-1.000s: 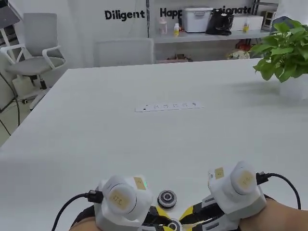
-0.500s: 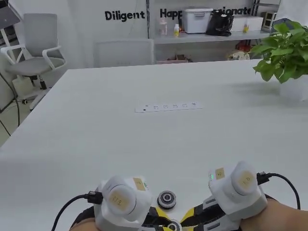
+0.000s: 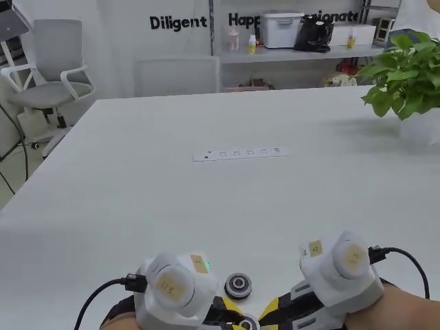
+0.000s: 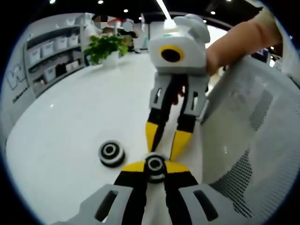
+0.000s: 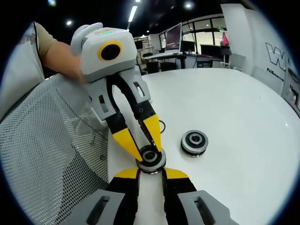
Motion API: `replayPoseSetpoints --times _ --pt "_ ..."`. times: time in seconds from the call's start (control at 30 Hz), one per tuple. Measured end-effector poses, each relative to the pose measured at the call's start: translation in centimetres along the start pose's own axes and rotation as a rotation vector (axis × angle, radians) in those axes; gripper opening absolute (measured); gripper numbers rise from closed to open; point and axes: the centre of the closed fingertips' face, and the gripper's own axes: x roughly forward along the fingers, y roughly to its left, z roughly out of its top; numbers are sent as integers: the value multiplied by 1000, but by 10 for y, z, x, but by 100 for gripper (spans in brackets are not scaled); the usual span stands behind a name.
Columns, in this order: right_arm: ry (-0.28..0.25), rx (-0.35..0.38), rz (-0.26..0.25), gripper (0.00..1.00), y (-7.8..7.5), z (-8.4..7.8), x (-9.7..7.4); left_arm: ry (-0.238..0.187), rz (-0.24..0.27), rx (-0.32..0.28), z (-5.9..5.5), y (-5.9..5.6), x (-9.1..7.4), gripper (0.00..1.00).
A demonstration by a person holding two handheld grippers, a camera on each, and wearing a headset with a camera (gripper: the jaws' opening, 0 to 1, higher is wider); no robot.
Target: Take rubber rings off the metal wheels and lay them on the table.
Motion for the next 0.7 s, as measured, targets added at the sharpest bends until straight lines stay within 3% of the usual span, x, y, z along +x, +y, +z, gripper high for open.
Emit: replayPoseSetpoints --times 0.1,0.37,0.7 --pt "-18 -8 -7 26 1 4 1 0 1 0 0 0 0 14" --pt "2 -63 -22 23 2 3 9 -1 0 -1 0 0 0 14" --pt "-16 -19 -1 19 1 0 4 -6 0 -1 0 0 0 14"
